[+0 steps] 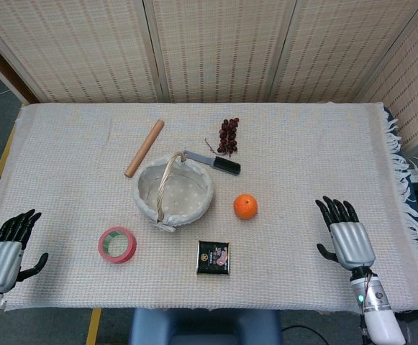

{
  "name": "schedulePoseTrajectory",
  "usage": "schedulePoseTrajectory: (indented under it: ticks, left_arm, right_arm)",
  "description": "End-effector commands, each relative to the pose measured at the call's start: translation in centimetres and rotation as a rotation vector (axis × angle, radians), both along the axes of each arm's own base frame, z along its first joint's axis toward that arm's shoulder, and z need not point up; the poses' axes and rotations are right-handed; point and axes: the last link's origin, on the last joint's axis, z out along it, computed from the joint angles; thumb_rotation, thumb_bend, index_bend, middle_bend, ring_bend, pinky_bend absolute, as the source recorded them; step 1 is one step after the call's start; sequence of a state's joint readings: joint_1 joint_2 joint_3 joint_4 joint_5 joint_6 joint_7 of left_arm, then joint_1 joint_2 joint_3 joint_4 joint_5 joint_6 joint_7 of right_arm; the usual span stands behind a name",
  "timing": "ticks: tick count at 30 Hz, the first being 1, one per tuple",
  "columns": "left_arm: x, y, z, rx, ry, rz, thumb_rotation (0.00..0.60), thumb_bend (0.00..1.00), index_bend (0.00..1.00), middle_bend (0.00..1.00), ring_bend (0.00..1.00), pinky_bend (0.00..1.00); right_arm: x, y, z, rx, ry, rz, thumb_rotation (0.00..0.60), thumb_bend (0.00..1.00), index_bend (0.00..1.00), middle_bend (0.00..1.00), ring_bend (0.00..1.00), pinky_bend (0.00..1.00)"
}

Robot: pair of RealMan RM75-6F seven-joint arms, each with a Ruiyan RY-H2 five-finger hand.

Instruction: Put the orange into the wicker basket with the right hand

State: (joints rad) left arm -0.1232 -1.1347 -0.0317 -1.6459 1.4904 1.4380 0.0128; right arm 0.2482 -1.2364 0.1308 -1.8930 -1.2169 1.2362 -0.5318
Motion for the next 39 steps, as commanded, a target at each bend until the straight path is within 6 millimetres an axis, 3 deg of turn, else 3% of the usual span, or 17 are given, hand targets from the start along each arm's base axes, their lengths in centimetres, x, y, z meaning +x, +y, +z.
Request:
schedulePoseTrajectory:
  ticks: [1,9,17,26,39]
  left_arm:
    - [0.0,-0.1,0.0,-0.001,0.001,0.0,0.6,0.34,0.0,0.0,0.0,0.06]
    - [0.0,0.0,0.0,-0.006,-0.008,0.003,0.6,0.35,0.0,0.0,0.0,0.06]
    - [-0.1,0.0,0.1,-0.013,-0.024,0.009,0.6,0.35,0.0,0.0,0.0,0.06]
    - [-0.1,0.0,0.1,-0.018,-0.034,0.014,0.6,0.35,0.0,0.0,0.0,0.06]
    - [-0.1,0.1,0.0,-0.029,-0.049,0.023,0.6,0.35,0.0,0.0,0.0,0.06]
  right_arm:
    - [4.0,-3.0,-2.7,0.075,-0.023,0.006,0.6,0.16,0.0,0.0,0.0,0.03]
    - [8.3,-6.9,-7.8,0.13,-0.009,-0.005,0.6,0.15,0.0,0.0,0.0,0.03]
    - [11.2,-9.1,-11.7,0.125,-0.023,-0.031,0.6,0.14,0.0,0.0,0.0,0.03]
    - [11.8,-10.2,-13.4,0.126,-0.009,-0.076,0.6,0.14,0.0,0.0,0.0,0.03]
    - [11.4,-11.1,-17.6,0.145,0.01,-0.138,0.6,0.14,0.0,0.0,0.0,0.04]
